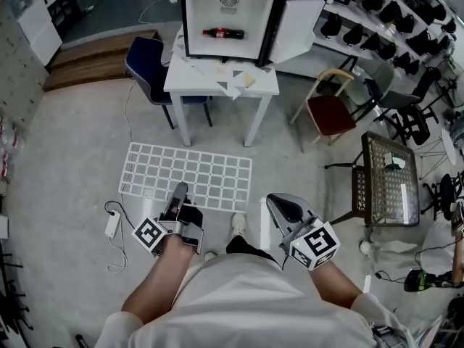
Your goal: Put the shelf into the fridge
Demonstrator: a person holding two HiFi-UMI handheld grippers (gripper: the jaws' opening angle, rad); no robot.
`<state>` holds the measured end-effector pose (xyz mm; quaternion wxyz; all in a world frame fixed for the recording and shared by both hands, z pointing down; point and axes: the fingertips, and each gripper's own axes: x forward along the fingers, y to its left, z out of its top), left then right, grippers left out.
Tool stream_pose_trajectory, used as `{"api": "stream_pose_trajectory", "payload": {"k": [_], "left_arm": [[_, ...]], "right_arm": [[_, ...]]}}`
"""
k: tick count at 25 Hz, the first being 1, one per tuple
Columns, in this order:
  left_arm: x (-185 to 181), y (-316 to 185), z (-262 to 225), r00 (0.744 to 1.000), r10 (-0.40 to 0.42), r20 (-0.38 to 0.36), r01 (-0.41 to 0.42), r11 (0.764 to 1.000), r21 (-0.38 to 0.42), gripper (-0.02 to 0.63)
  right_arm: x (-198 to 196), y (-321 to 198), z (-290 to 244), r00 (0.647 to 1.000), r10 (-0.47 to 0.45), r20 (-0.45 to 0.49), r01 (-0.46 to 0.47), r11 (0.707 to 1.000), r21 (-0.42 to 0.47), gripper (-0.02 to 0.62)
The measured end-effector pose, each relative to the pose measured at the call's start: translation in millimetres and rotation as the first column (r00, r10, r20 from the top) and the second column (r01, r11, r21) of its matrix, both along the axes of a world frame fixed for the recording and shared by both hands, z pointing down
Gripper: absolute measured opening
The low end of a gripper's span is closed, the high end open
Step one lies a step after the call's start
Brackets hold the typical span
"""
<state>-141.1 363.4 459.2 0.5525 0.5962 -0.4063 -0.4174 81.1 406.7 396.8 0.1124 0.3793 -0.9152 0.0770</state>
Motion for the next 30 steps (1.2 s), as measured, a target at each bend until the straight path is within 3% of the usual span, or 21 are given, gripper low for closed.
{"api": "stream_pose_trajectory", "payload": {"k": [4,16,24,30], "left_arm": [[14.3,-46.7,-4.8,0.999,-0.009,0.033,0.009,1.0,0.0,0.035],[60.1,-174.7,-29.1,0.998,-0.056,0.024,0.055,0.998,0.022,0.035],[69.3,-253.6,-23.4,0.998,-0.063,0.004,0.063,0.998,0.002,0.035],[65.4,-321.7,-23.1,0.999,-0.032,-0.026,0.033,0.999,0.012,0.035]], "right_arm": [[16.7,-50.5,-4.5,0.999,-0.018,0.028,0.017,1.0,0.019,0.063],[75.4,-160.2,4.3,0.998,-0.043,0.05,0.044,0.999,-0.007,0.086],[75.8,-217.3,9.7,0.997,-0.048,0.056,0.05,0.998,-0.026,0.088],[66.3,-269.4,8.7,0.999,0.0,0.033,0.001,0.999,-0.033,0.098]]}}
